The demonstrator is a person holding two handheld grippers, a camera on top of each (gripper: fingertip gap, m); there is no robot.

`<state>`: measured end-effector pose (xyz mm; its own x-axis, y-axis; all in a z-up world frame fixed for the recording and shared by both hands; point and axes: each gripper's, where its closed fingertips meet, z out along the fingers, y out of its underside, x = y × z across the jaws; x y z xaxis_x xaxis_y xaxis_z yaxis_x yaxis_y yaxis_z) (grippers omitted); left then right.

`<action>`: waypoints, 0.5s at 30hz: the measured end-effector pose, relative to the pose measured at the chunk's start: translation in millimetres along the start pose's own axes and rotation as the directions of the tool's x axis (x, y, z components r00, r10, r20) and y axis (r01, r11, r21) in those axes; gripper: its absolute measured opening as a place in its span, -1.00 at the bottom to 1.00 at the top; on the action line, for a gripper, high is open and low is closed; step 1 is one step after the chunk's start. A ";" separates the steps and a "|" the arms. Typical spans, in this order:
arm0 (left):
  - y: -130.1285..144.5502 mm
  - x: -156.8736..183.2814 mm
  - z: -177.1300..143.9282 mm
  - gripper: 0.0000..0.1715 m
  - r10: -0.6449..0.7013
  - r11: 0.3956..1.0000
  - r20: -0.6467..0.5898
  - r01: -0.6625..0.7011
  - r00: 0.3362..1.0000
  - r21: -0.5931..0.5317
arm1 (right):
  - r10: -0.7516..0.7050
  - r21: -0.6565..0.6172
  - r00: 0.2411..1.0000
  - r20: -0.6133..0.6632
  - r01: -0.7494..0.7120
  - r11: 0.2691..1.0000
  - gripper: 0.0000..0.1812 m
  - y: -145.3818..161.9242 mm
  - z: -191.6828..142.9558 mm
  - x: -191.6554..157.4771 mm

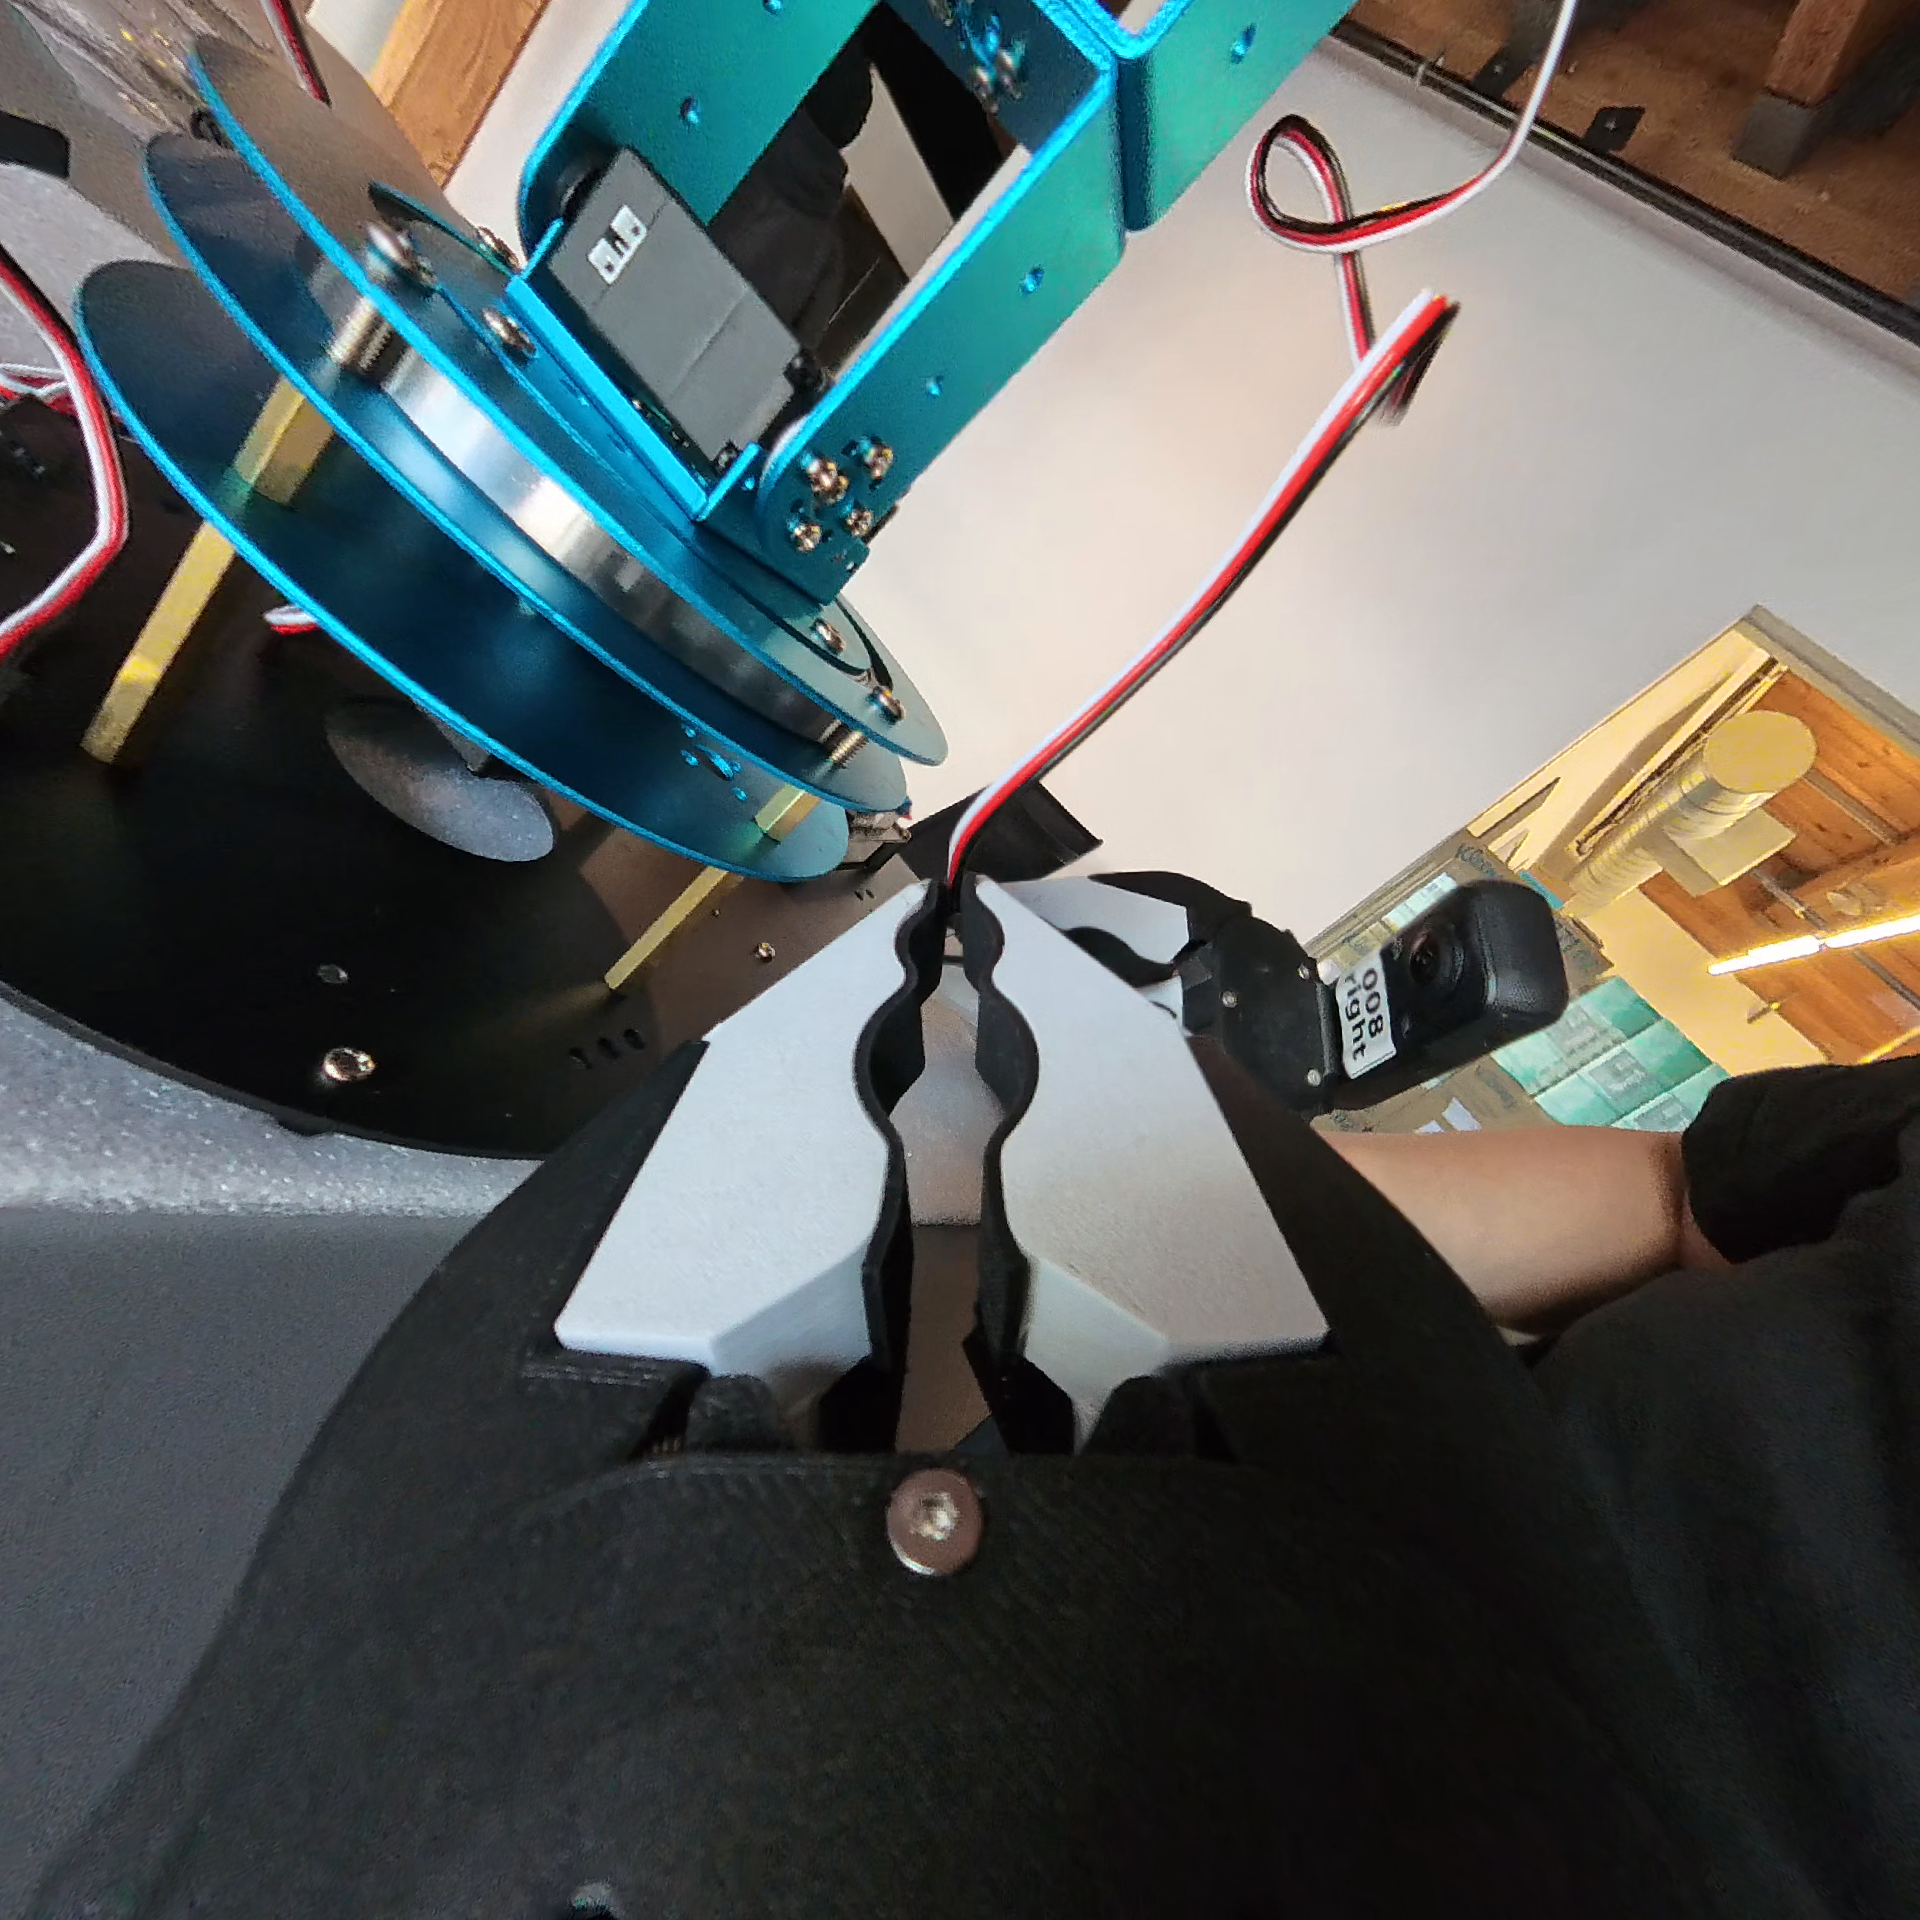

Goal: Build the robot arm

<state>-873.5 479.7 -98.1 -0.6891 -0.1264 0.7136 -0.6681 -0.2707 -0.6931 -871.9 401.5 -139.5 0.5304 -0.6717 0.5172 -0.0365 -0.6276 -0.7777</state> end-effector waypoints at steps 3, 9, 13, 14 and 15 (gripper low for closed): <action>-0.7 -0.6 2.5 -0.99 -0.014 1.000 0.005 0.014 1.000 0.003 | -0.022 0.006 1.000 0.002 0.022 1.000 -0.86 -1.1 0.5 -2.5; 0.0 5.1 12.9 -0.99 -0.004 1.000 0.010 0.005 1.000 -0.018 | -0.033 0.027 0.999 -0.003 0.033 0.999 -0.97 -1.5 -0.8 -4.7; 0.7 7.4 19.8 -0.99 0.012 0.999 0.037 -0.010 0.999 -0.034 | -0.021 0.048 1.000 -0.009 0.022 0.999 -0.99 -2.2 -3.2 -4.5; 1.7 8.1 21.9 -0.99 0.011 0.999 0.043 -0.009 0.999 -0.043 | -0.016 0.055 1.000 -0.006 0.017 0.998 -0.99 -2.6 -3.8 -4.7; 2.8 9.0 23.9 -0.99 0.014 0.999 0.051 -0.011 0.999 -0.052 | -0.014 0.063 1.000 0.000 0.014 0.998 -0.99 -3.1 -4.5 -5.3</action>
<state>-874.9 455.0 -91.2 -0.6827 -0.1788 0.7084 -0.6742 -0.2196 -0.7052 -878.5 405.2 -138.2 0.5309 -0.6628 0.5281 0.0242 -0.6110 -0.7912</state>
